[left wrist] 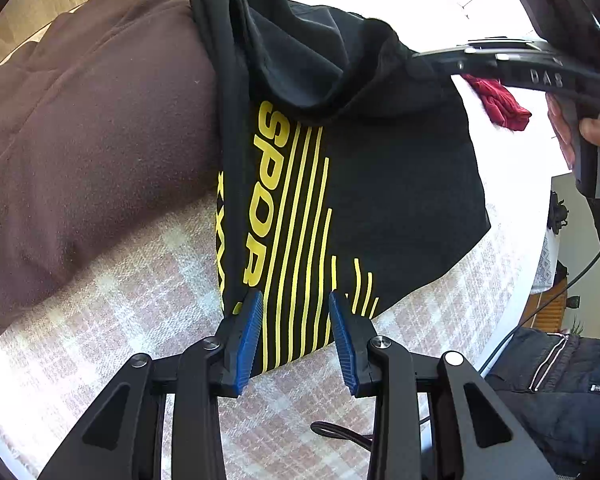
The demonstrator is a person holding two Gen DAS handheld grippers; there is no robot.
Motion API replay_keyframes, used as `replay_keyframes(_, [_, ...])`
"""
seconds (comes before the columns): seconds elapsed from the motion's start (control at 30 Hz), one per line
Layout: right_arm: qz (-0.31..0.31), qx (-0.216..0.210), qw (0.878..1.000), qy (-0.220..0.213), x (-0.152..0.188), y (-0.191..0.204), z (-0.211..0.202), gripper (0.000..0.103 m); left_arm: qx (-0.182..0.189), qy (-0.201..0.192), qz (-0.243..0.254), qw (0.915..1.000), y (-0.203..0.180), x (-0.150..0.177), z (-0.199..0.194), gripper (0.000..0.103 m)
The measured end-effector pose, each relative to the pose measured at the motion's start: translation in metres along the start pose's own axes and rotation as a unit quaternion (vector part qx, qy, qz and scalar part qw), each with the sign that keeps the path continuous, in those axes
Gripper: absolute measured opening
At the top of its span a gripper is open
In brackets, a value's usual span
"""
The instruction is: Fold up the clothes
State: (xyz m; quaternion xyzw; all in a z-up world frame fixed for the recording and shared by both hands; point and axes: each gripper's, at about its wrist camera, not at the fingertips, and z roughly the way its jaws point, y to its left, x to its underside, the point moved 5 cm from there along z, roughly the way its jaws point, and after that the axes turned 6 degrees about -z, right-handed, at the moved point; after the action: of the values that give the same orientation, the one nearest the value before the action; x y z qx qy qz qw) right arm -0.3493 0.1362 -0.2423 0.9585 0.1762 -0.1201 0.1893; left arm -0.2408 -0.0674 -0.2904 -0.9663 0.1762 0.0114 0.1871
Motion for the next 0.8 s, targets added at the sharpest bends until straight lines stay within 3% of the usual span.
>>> replay_keyframes(0.1, [0.140,-0.014,0.990,-0.010,0.013,-0.054,-0.003,0.004,0.000,-0.001,0.001,1.0000,-0.002,0.001,-0.001,0.033])
replay_keyframes(0.2, [0.111,0.043,0.993,-0.022,0.016,-0.059,-0.008,0.009,0.001,0.001,0.002,1.0000,-0.002,0.002,-0.001,0.033])
replay_keyframes(0.33, [0.088,0.080,0.991,-0.063,0.013,-0.048,-0.027,0.012,-0.001,0.006,0.006,1.0000,0.002,0.006,0.000,0.033])
replay_keyframes(0.4, [0.069,0.035,0.993,-0.085,0.009,-0.040,-0.040,0.012,-0.006,0.007,0.012,0.9999,0.001,0.007,-0.004,0.033])
replay_keyframes(0.47, [0.047,-0.024,0.996,-0.069,0.011,-0.019,-0.029,0.012,-0.013,-0.001,0.016,0.9998,0.008,-0.001,-0.010,0.033])
replay_keyframes(0.57, [0.031,-0.003,0.999,-0.014,0.036,0.006,-0.003,0.012,-0.022,-0.027,0.004,0.9994,0.027,-0.003,-0.027,0.034])
replay_keyframes(0.63, [0.053,0.006,0.999,0.001,0.060,0.008,0.000,0.015,-0.015,-0.039,-0.015,0.9990,0.036,0.004,-0.034,0.043])
replay_keyframes(0.67, [0.069,-0.002,0.998,0.002,0.075,0.009,-0.001,0.018,-0.009,-0.040,-0.028,0.9988,0.041,0.009,-0.034,0.044])
replay_keyframes(0.73, [0.101,-0.020,0.995,-0.002,0.103,0.011,-0.005,0.037,0.002,-0.034,-0.056,0.9978,0.047,0.014,-0.027,0.044])
replay_keyframes(0.8, [0.126,-0.026,0.992,-0.003,0.127,0.010,-0.009,0.039,0.004,-0.028,-0.079,0.9965,0.052,0.015,-0.017,0.044])
